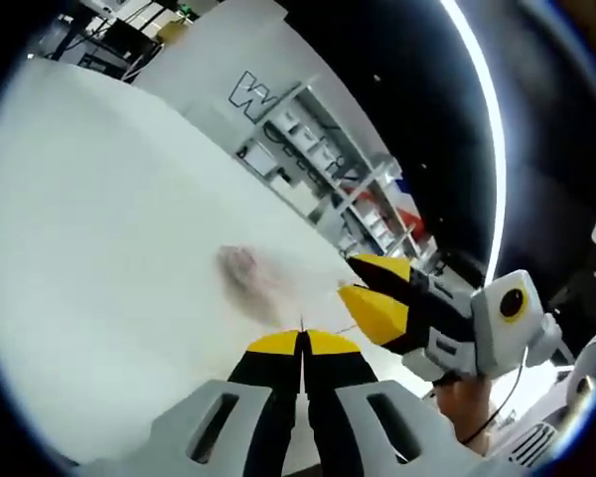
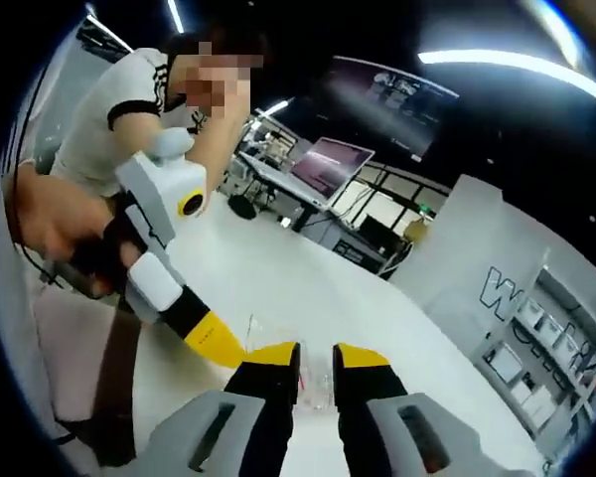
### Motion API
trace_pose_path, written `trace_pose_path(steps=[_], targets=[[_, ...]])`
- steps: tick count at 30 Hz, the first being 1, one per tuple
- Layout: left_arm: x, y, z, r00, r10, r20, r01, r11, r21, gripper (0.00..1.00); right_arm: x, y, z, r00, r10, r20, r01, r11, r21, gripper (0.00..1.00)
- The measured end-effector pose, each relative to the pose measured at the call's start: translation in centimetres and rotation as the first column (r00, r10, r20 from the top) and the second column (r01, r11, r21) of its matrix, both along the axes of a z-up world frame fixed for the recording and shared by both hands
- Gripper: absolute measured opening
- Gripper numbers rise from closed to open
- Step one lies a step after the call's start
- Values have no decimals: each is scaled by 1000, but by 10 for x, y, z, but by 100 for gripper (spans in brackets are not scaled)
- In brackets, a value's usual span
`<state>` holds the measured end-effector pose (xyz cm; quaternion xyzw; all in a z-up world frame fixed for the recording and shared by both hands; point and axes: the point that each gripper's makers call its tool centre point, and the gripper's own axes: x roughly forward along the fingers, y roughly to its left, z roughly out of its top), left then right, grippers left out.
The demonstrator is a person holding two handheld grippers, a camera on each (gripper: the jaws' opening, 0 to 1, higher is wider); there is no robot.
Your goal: Open the resealable bag by pulling the two sides of the seal apart until the entire bag opening is separated and visibly accessible.
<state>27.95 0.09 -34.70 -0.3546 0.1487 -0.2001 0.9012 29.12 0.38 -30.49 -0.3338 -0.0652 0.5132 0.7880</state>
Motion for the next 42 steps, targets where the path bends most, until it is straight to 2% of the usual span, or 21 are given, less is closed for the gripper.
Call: trace_pose_path(steps=[5,8,10,15,18,23,25,27,29,34,37,39,42], targets=[[-2,-3,0,1000,-6,4,6,1000,2,1,2,11,-6,1000,21,-5,-21,999,-27,9],[-2,-1,-1,1000,-8,-1,8,1000,9,1,8,13,14,999,10,41,-11,999,40,0],[-3,-1,-1,1000,-12,-6,12,1000,16,1,15,12,29,999,-16,51,10,995,100,0],[-2,0,3,1000,-6,5,6,1000,20,1,11,8,25,1000,-16,18,14,994,107,4],[-3,0,2,1000,-2,8,2,1000,9,1,5,4,15,1000,-13,-1,13,997,76,10],[-3,-1,2,1000,-2,12,2,1000,8,1,2,-7,0,999,-30,-22,31,999,27,11],[-4,-1,2,1000,-3,11,3,1000,10,1,7,-13,0,998,-53,-22,54,998,36,9],[-4,-2,2,1000,-11,7,10,1000,12,1,17,-21,13,994,-106,-2,106,990,95,9],[-5,-5,2,1000,-18,6,18,1000,13,1,17,-22,18,994,-105,-18,106,987,117,9],[-4,-2,4,1000,-9,11,9,1000,11,1,9,-16,10,996,-77,-39,81,992,97,9],[-5,-2,7,1000,-6,19,6,1000,-4,2,9,-15,7,996,-74,-44,78,993,89,0],[-4,-4,9,1000,-7,22,8,1000,-17,2,9,-13,9,996,-66,-54,71,992,101,0],[-2,-5,13,1000,-9,23,10,1000,-30,10,7,-10,9,997,-55,-52,60,994,94,0]])
